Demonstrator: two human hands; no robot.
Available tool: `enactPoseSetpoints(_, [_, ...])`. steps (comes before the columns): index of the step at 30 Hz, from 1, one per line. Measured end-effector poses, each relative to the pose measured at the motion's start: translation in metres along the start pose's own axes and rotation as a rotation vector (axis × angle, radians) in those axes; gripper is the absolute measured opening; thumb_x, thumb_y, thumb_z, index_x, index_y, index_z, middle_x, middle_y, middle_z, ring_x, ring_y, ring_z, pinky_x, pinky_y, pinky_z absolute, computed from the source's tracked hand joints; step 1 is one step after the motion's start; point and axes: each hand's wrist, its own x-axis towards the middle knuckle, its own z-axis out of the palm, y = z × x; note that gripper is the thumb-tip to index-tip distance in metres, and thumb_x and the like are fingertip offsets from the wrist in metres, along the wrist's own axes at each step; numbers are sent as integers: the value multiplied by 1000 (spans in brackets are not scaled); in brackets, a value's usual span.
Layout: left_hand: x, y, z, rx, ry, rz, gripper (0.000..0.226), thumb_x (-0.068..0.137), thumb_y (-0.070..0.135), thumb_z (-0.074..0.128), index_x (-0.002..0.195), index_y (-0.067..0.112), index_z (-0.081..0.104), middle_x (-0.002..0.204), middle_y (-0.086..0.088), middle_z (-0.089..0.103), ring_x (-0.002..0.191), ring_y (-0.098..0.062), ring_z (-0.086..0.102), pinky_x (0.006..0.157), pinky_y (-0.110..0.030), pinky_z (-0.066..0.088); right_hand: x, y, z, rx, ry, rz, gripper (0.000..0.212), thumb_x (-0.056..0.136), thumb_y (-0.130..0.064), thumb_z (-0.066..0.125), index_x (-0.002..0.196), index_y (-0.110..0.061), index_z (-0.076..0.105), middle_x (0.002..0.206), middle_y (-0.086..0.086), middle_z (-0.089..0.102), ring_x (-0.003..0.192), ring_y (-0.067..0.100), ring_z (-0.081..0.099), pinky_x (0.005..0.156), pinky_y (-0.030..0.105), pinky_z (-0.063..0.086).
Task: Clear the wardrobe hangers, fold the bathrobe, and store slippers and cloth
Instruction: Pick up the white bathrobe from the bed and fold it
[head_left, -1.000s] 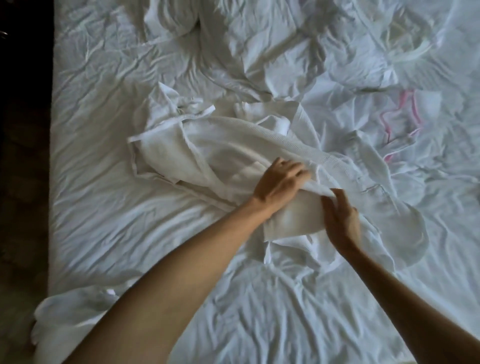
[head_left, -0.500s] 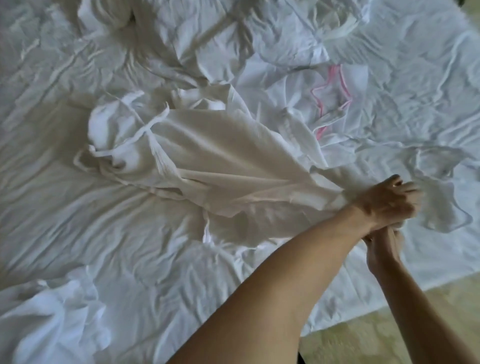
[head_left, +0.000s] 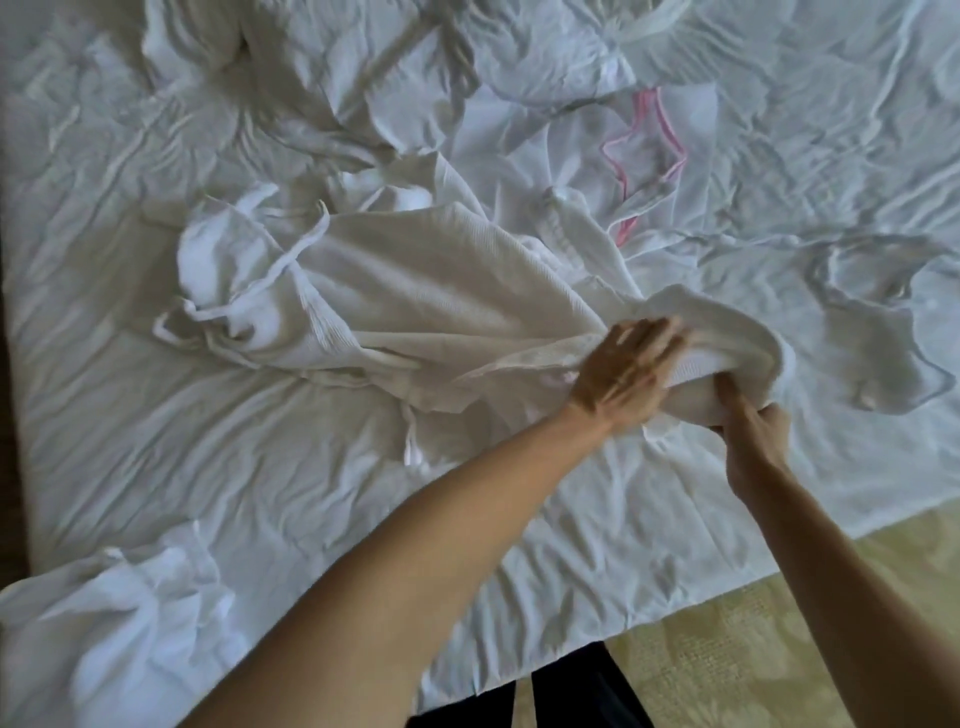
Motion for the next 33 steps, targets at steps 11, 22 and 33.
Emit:
enactPoseSetpoints(11, [-157,-144,-27,151,102,-295,44,85,41,63,120,14,61,113,-6,60,101,-27,58,86,-36,40,-42,-20,67,-605,133,-802,48,76,-12,62,123,-9,54,123,16,51,115,33,47,98,42,38])
enactPoseSetpoints(22, [-204,-296,-90,586,-73,-96,24,67,0,57,84,14,67,81,-5,64,80,-27,64,95,-37,47,-32,1,186,-1283,-622,-1465,25,74,-20,87,92,-9,73,83,8,67,75,32,65,72,41,54])
enactPoseSetpoints(33, [-221,-328,-187,540,-52,-133,34,97,38,54,78,12,62,60,-1,61,48,-26,62,40,-32,45,-30,-101,173,-1122,-620,-1308,30,96,-43,58,92,-16,72,75,5,73,63,31,69,53,29,43])
